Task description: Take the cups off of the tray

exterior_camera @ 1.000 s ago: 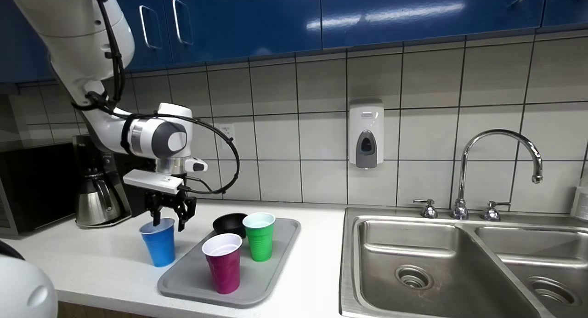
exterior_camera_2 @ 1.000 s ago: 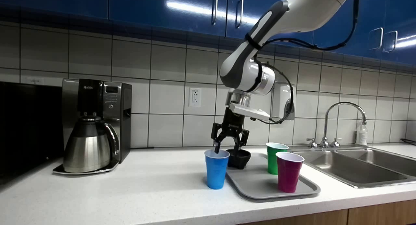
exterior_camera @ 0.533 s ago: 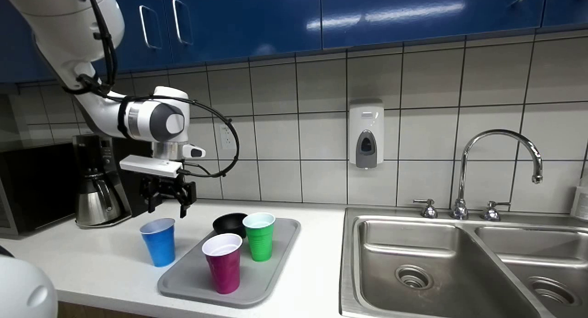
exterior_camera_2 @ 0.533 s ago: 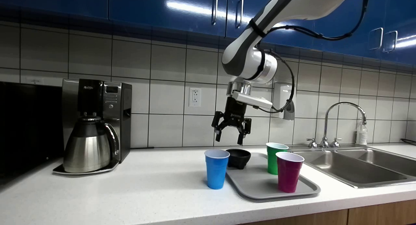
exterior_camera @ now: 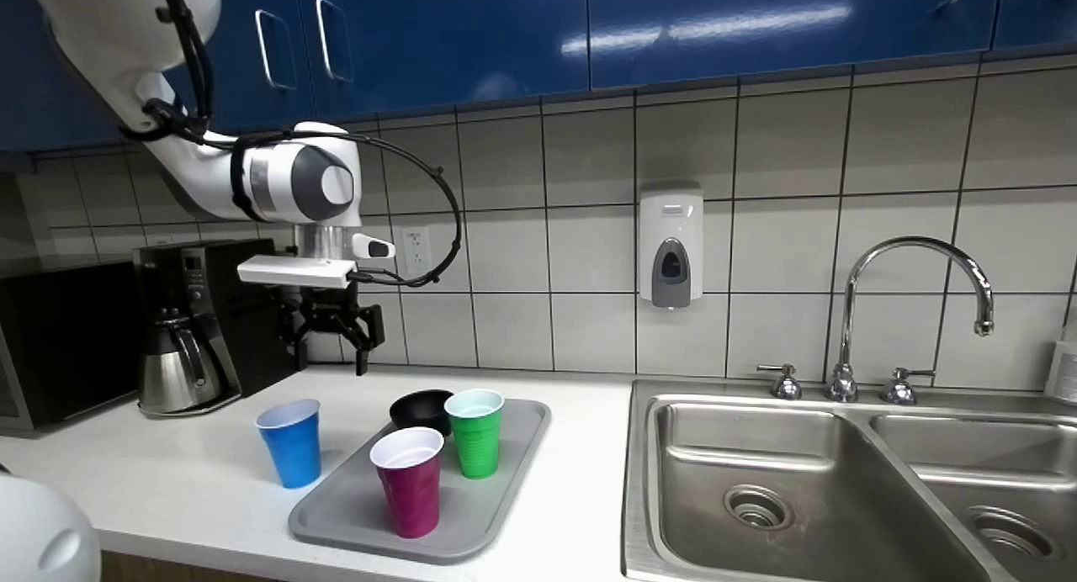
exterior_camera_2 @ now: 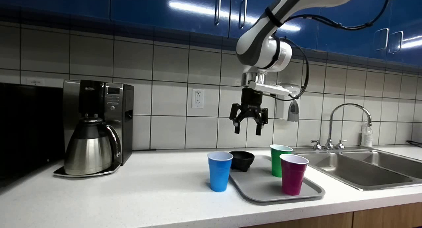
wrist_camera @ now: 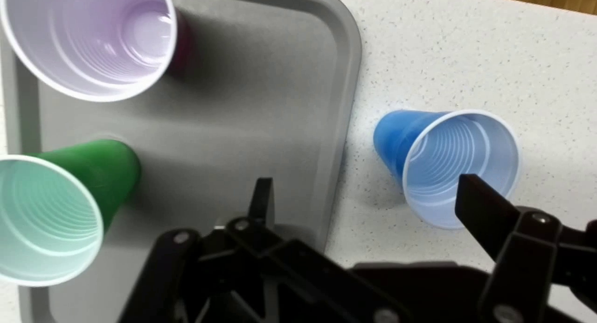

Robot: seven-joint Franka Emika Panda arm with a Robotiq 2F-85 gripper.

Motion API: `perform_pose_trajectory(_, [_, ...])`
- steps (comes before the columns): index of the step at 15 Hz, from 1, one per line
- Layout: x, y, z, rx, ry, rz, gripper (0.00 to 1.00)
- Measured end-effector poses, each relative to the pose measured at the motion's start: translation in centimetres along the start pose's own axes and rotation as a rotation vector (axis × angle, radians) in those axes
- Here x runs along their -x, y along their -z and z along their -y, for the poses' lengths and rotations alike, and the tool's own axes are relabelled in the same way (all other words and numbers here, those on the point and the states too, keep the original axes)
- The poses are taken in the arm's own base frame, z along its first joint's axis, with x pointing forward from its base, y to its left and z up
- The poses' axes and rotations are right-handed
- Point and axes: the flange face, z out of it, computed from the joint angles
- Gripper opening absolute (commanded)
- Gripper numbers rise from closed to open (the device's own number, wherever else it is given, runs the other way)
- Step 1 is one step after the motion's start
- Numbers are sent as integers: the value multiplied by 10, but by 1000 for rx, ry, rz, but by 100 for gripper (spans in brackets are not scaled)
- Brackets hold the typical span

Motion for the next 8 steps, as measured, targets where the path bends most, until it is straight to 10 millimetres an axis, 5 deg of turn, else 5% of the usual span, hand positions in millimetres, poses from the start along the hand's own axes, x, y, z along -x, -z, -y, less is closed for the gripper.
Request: perform_pose_trajectory(8, [22,50,-65,47,-90,-19,100])
